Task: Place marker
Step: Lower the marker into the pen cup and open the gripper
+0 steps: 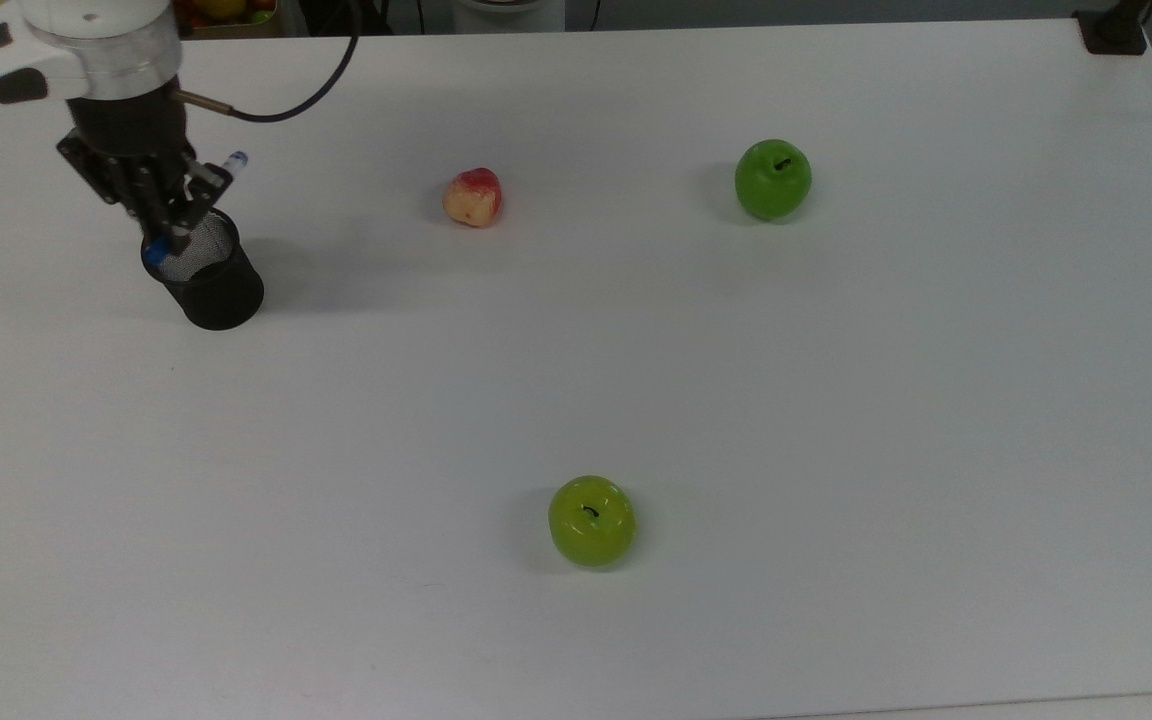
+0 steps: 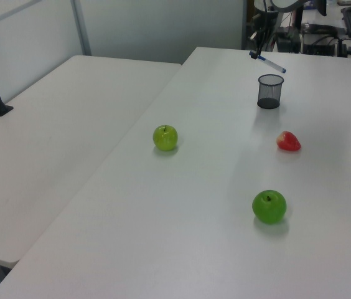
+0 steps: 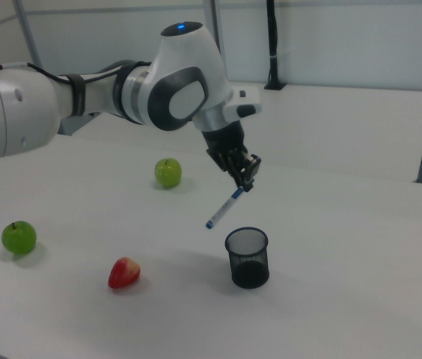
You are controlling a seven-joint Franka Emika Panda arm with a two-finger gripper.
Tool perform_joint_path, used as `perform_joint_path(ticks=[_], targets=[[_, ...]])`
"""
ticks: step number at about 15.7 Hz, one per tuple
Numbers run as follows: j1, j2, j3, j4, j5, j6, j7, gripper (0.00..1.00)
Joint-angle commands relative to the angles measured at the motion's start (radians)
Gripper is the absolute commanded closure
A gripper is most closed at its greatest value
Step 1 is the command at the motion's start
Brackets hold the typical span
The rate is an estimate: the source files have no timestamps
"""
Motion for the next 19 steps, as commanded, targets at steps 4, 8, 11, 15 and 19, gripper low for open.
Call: perform_joint_path(ticks=[4, 8, 11, 15, 19], targets=[[-0.036, 0.006, -0.003, -0.030, -0.002, 0.178, -0.019, 0.93], [-0.041, 0.006, -0.003, -0.060, -0.004, 0.271, -0.019, 0.93], [-0.044, 0.006, -0.003, -0.076, -0.008, 0.278, -0.021, 0.93], [-0.042, 0.004, -0.003, -0.152, -0.011, 0.343, -0.021, 0.92], [-0.047, 0.006, -0.003, -0.191, -0.018, 0.377, -0.021, 0.92]])
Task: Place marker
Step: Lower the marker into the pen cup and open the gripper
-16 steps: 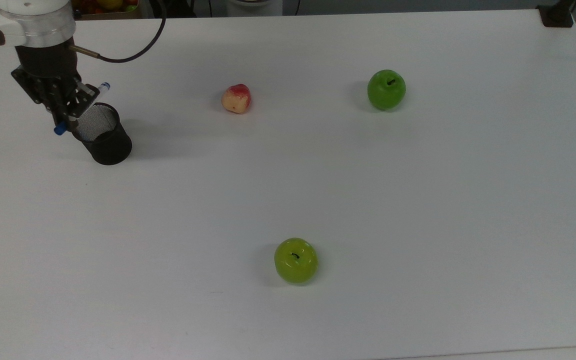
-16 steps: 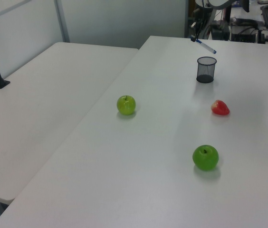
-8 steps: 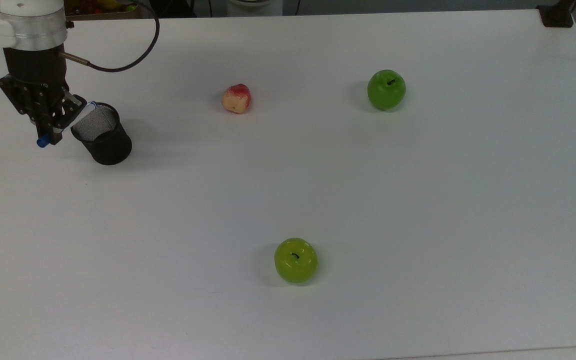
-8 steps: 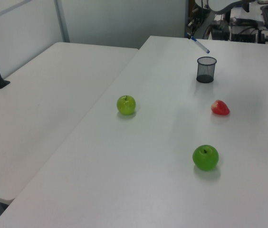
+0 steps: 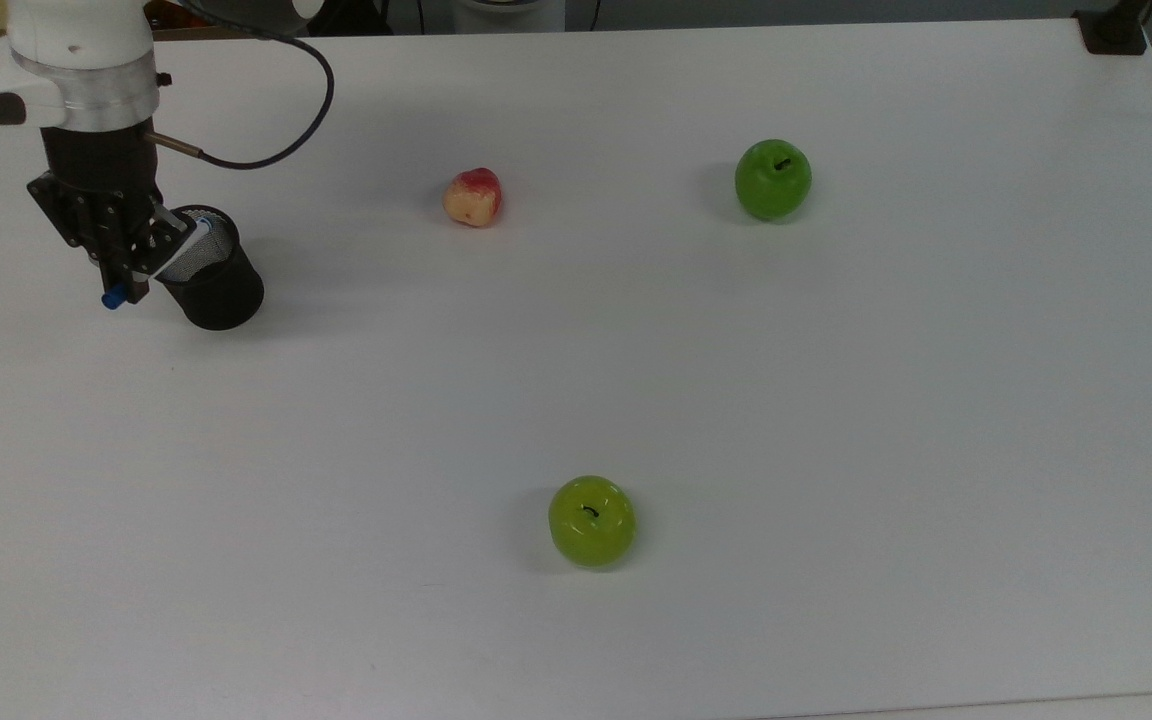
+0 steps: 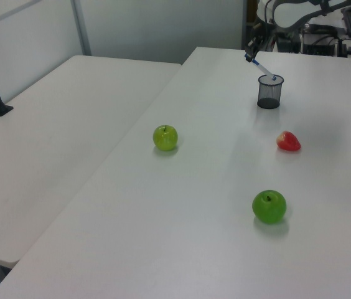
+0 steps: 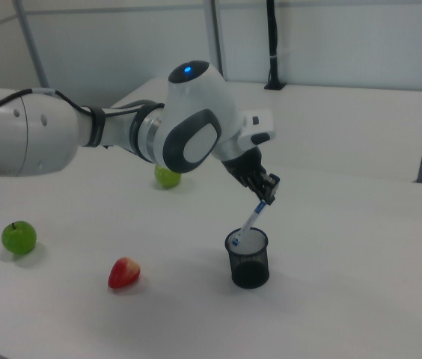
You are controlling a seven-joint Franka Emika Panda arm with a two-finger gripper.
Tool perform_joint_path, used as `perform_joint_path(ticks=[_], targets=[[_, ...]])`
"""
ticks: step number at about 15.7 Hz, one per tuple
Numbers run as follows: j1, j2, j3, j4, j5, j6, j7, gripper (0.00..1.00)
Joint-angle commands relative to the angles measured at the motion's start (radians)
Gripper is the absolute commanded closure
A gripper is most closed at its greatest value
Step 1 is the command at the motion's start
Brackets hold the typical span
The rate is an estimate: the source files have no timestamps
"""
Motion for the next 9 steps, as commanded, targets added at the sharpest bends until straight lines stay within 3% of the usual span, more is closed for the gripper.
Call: perform_joint_path(ticks=[1, 6, 9], targets=[[-0.007, -0.018, -0.003, -0.055, -0.019, 0.045, -0.016, 0.92], [-0.008, -0.018, -0.003, -0.056, -0.020, 0.044, -0.016, 0.91], [-0.008, -0.018, -0.003, -0.056, -0.020, 0.044, -0.016, 0.82]])
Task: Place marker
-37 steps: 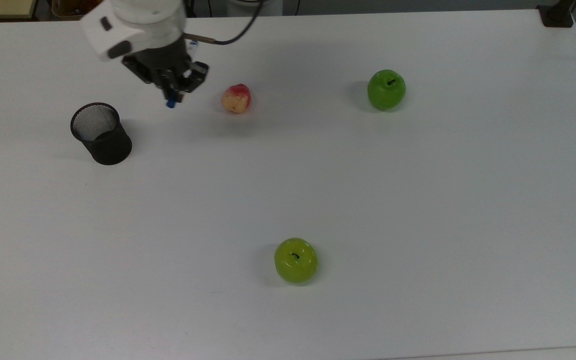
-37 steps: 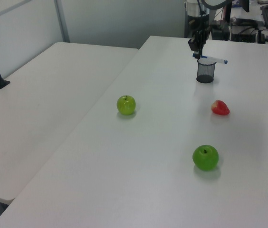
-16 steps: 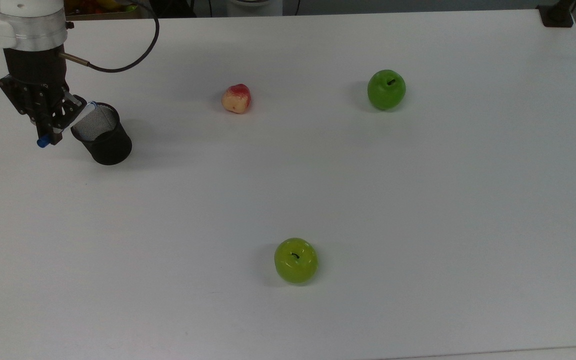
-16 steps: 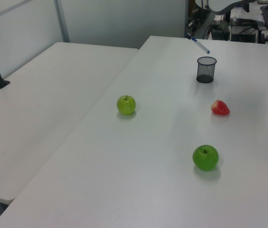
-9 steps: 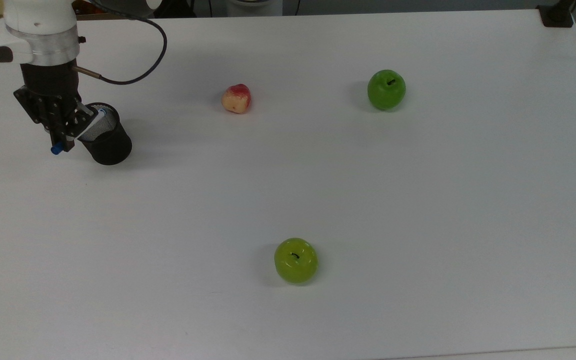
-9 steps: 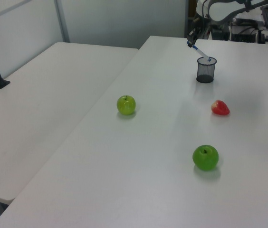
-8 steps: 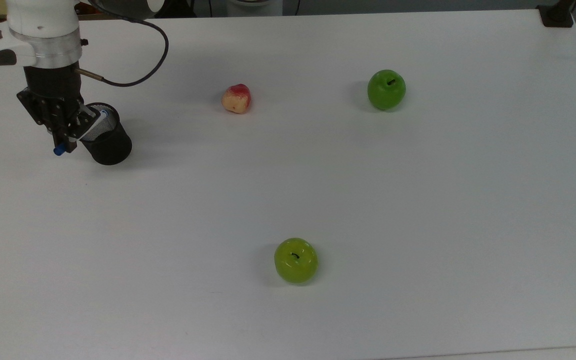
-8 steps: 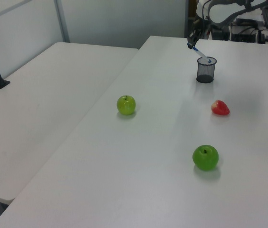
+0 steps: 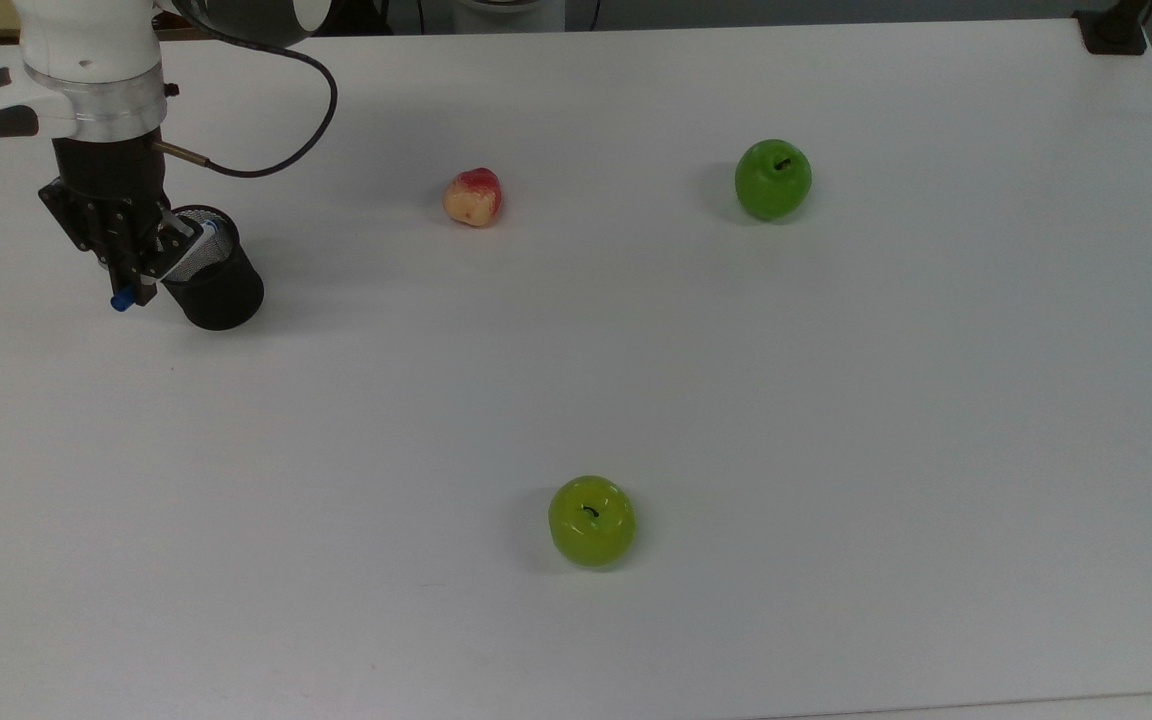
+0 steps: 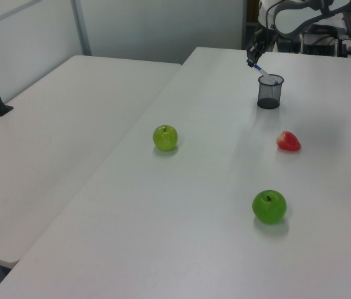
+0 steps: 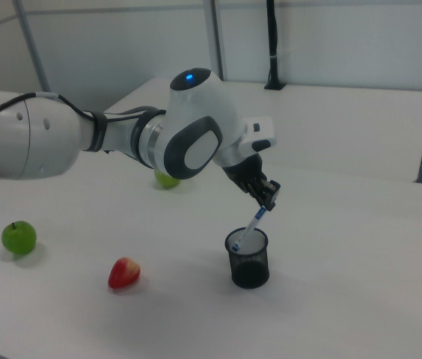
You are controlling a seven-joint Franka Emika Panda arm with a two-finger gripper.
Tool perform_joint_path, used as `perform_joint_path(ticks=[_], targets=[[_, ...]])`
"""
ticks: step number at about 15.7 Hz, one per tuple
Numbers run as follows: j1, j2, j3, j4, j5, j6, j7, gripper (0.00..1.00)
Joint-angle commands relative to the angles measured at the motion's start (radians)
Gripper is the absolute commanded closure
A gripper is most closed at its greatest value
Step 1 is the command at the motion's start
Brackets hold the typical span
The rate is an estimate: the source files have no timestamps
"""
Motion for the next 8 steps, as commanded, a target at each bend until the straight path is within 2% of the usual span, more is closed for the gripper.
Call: perform_joint_path(ticks=[1, 2, 3, 4, 8], targets=[[-0.001, -0.019, -0.002, -0.030, -0.019, 0.025, -0.013, 0.77], [-0.001, -0.019, -0.002, -0.030, -0.019, 0.023, -0.015, 0.60], [-0.001, -0.019, -0.002, -0.030, -0.019, 0.022, -0.013, 0.36], [0.002, -0.019, -0.002, -0.030, -0.019, 0.022, -0.012, 0.00], [0.005, -0.019, -0.002, -0.030, -0.019, 0.019, -0.010, 0.00]])
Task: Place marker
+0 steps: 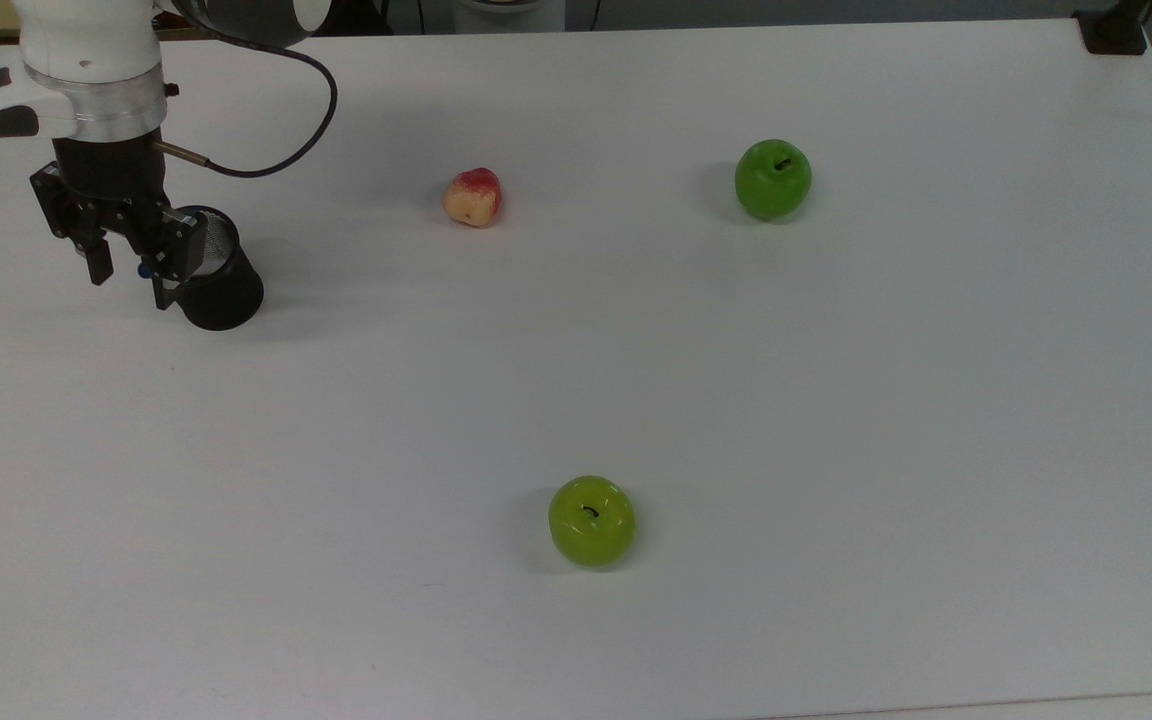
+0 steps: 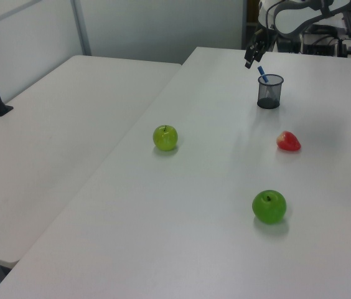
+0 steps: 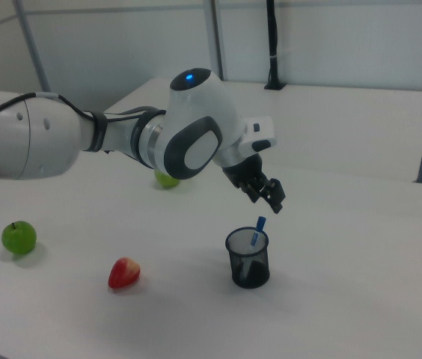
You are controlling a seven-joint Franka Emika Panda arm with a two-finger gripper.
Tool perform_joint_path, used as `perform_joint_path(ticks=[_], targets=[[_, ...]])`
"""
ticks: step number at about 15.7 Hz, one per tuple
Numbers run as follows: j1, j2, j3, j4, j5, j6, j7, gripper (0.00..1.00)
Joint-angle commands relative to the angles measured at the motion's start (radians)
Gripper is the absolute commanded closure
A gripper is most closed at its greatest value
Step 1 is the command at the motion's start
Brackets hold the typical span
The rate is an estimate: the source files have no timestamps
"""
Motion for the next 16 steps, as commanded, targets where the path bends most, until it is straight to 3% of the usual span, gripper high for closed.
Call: perform_joint_path(ticks=[1, 9, 11, 16], targets=[[0.005, -0.019, -0.002, -0.029, -0.019, 0.019, -0.009, 0.00], [0.023, -0.020, 0.010, -0.018, -0.019, 0.011, 0.000, 0.00], [0.069, -0.033, 0.010, -0.006, -0.021, -0.018, 0.012, 0.00], [0.207, -0.120, 0.011, 0.040, -0.022, -0.278, 0.037, 0.00]])
